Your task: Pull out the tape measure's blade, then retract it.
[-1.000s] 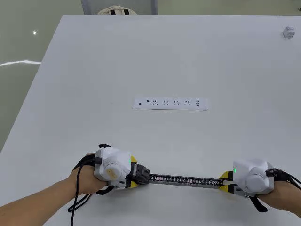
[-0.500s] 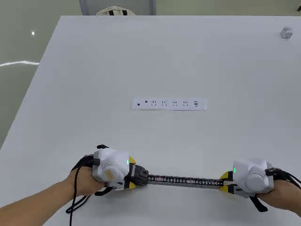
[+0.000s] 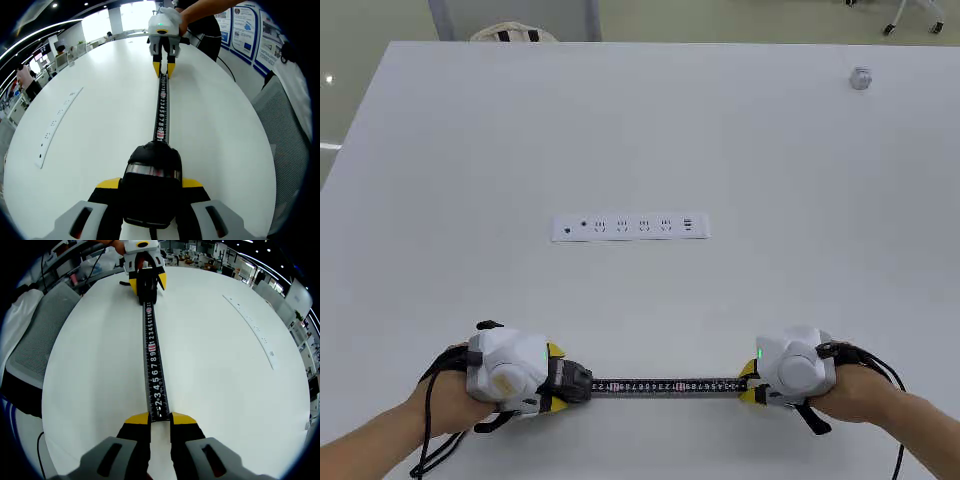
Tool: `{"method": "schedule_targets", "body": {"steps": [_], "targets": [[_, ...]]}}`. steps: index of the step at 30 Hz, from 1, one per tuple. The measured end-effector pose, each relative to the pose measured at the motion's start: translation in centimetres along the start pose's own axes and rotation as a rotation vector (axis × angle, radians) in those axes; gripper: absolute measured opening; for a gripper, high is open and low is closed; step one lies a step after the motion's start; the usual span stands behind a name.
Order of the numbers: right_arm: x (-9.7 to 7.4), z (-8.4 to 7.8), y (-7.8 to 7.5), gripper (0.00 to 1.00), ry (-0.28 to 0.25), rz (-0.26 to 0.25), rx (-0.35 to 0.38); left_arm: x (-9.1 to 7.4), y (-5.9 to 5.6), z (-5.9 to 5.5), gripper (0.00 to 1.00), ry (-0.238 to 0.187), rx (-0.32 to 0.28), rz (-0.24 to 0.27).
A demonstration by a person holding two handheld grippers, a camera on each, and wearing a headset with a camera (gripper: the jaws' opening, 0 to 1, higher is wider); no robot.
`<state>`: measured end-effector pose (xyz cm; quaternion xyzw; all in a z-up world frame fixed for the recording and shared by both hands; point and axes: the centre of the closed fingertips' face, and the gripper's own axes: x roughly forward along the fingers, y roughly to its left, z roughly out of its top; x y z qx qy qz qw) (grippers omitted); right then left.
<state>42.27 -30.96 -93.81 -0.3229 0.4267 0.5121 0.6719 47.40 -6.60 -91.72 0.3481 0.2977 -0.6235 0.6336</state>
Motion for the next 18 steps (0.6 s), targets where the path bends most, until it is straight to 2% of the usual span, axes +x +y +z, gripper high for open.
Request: {"method": "schedule_targets", "body": {"steps": [10,18], "targets": [[0.04,0.06,-0.02,0.14,0.015,0.007,-0.014,0.17,0.02,0.12,0.39,-0.015,-0.018,-0.004],[0.01,0.06,0.05,0.15,0.023,0.003,-0.015,0.1,-0.17,0.19,0.4,-0.016,0.002,0.009]]}}
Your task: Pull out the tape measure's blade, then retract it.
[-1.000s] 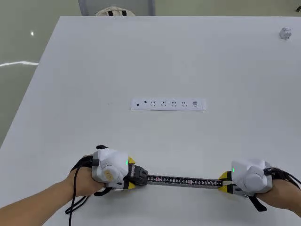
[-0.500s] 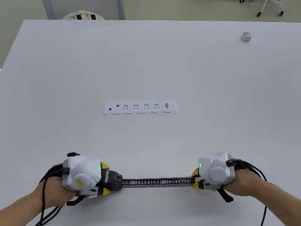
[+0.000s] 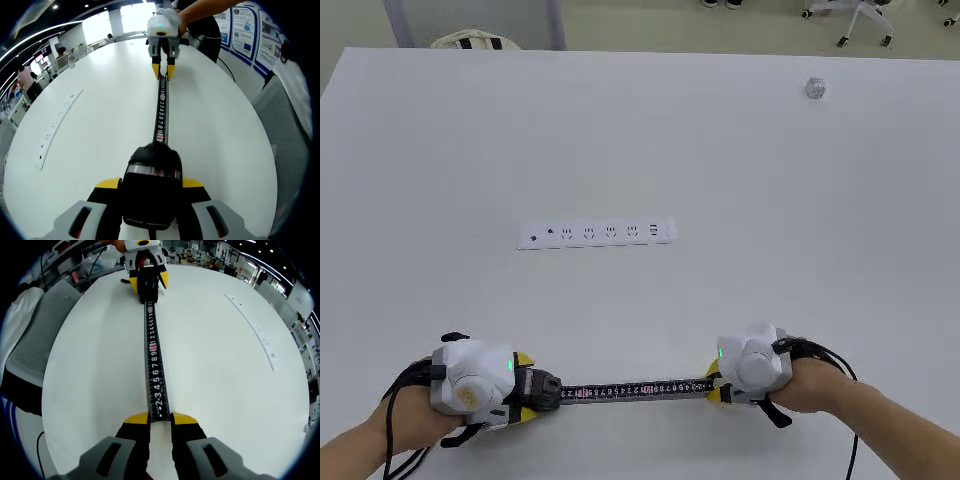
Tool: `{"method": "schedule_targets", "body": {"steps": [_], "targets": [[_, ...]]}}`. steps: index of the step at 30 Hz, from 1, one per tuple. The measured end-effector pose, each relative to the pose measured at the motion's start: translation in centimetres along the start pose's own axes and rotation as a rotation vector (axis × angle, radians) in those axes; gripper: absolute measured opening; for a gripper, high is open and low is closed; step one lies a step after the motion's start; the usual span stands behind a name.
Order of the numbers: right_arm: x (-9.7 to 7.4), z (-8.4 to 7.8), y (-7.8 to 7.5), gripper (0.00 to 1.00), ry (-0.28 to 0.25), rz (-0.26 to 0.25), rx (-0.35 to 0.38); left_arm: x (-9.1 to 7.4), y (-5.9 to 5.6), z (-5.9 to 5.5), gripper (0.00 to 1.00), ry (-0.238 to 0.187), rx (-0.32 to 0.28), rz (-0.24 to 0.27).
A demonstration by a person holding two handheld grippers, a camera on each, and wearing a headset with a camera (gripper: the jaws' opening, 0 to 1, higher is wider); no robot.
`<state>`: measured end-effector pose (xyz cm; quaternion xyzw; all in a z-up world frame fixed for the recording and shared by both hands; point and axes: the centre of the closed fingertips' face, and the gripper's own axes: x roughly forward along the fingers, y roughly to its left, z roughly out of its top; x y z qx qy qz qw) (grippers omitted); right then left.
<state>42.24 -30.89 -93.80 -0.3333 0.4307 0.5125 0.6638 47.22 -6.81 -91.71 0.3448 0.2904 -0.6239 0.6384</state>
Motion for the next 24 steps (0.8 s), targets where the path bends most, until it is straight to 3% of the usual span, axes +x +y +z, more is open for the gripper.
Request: {"method": "schedule_targets", "body": {"steps": [9,24], "targets": [[0.01,0.1,-0.1,0.16,0.013,-0.006,-0.018,-0.23,-0.02,0.16,0.41,-0.003,0.01,0.003],[-0.16,0.01,-0.77,0.27,0.022,-0.046,0.006,-0.94,0.14,0.29,0.53,-0.007,-0.004,0.031]]}}
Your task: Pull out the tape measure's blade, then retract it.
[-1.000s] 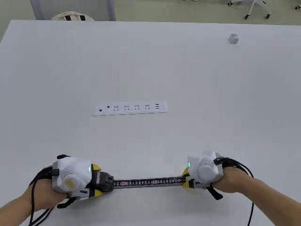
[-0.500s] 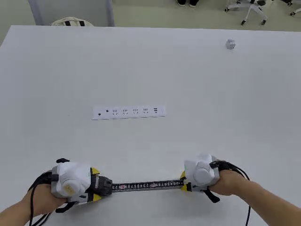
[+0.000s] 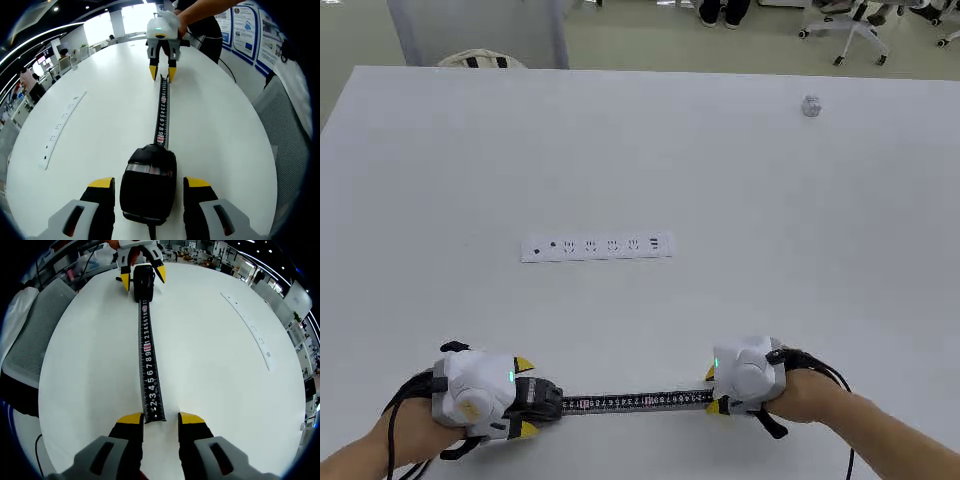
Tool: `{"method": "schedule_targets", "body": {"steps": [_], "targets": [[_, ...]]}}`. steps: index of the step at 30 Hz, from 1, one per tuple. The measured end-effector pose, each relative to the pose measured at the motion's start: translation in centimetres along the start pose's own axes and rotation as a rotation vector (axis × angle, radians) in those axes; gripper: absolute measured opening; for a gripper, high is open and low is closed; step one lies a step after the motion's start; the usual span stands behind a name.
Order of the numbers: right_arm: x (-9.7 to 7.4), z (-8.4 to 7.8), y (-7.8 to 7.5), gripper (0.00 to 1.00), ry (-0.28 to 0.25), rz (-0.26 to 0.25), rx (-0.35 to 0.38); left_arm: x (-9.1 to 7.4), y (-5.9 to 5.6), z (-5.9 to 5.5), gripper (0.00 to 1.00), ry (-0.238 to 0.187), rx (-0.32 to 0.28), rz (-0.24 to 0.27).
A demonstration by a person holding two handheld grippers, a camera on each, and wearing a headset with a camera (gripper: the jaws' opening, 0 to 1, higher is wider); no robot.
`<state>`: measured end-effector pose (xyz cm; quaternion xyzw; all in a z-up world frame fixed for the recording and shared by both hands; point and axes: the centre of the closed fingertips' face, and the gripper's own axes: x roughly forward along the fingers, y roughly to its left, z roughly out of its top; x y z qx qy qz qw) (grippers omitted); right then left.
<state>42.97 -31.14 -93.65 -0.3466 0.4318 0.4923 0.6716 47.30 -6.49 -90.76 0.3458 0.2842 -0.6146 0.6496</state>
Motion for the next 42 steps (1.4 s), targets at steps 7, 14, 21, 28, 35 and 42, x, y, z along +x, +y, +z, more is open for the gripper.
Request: {"method": "schedule_targets", "body": {"steps": [7,14,21,28,35,42], "targets": [[-0.2,-0.2,0.1,0.32,-0.009,-0.02,0.032,-0.3,0.0,0.0,0.57,-0.005,-0.033,0.029],[-0.6,-0.3,0.2,0.35,-0.03,-0.039,0.071,-0.6,-0.1,-0.3,0.6,-0.007,-0.062,0.054],[-0.9,-0.3,0.1,0.39,-0.056,-0.063,0.117,-1.1,-0.2,-0.4,0.63,-0.008,-0.1,0.087],[-1.3,0.0,0.1,0.42,-0.075,-0.077,0.158,-1.6,-0.3,-0.5,0.65,-0.013,-0.164,0.121],[-1.6,0.4,0.4,0.46,-0.09,-0.087,0.187,-2.1,-0.1,-0.9,0.68,-0.018,-0.229,0.163],[-1.7,0.6,1.0,0.49,-0.108,-0.103,0.22,-2.6,-0.3,-1.1,0.7,-0.036,-0.31,0.206]]}}
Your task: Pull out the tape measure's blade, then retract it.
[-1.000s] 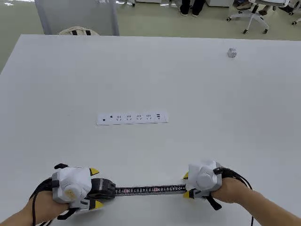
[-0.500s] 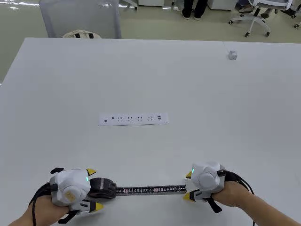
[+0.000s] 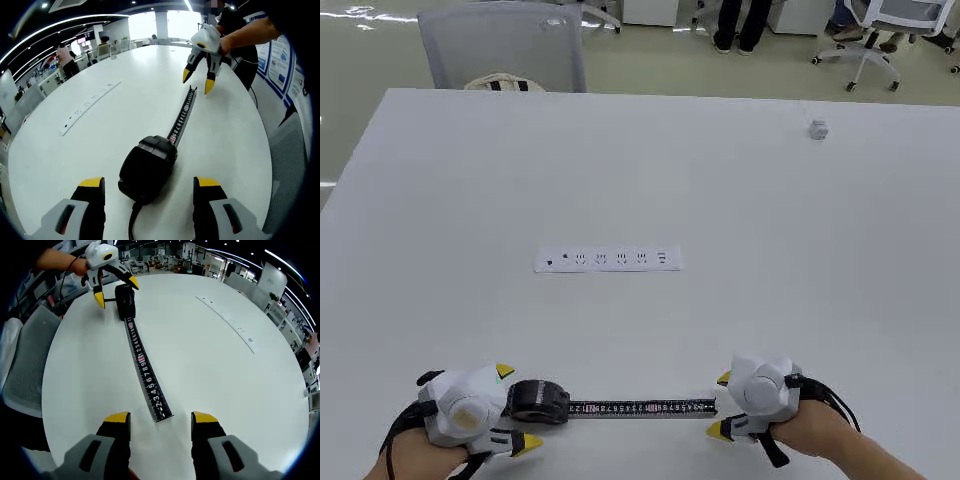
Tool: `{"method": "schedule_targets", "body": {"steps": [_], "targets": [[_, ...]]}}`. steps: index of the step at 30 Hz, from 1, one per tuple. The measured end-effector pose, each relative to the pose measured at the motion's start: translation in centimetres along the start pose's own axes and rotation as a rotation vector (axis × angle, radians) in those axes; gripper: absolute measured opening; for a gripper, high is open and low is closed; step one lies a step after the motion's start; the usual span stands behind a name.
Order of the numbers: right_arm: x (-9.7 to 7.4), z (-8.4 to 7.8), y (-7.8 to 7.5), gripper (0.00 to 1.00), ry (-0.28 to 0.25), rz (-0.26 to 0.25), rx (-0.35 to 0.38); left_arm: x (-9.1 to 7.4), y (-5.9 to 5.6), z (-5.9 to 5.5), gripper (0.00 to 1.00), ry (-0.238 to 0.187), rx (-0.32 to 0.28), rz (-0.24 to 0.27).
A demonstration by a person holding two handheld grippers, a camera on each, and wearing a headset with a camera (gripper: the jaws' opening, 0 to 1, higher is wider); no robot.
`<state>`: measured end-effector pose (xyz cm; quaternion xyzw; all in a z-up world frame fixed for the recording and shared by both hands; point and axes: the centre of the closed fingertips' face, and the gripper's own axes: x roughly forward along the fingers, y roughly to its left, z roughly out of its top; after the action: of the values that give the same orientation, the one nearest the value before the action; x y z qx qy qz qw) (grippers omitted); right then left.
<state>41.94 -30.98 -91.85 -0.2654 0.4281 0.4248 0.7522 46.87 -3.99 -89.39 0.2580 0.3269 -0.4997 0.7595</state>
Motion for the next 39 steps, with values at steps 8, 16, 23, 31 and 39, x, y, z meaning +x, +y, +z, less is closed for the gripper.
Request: {"method": "schedule_targets", "body": {"steps": [8,16,23,31,39], "targets": [[-0.2,0.1,0.4,0.52,-0.03,-0.024,0.051,-0.8,-0.2,-0.4,0.73,-0.013,-0.061,0.039],[-0.5,0.2,1.0,0.56,-0.049,-0.045,0.087,-1.6,0.1,-1.4,0.78,-0.014,-0.154,0.095],[-0.7,0.1,1.4,0.59,-0.063,-0.069,0.128,-2.2,-0.1,-2.2,0.79,-0.013,-0.213,0.131],[-1.4,0.4,2.1,0.61,-0.094,-0.102,0.18,-2.8,-0.4,-2.5,0.81,-0.022,-0.271,0.179],[-2.0,0.3,2.3,0.65,-0.134,-0.151,0.261,-3.2,-0.9,-2.5,0.82,-0.037,-0.331,0.218]]}}
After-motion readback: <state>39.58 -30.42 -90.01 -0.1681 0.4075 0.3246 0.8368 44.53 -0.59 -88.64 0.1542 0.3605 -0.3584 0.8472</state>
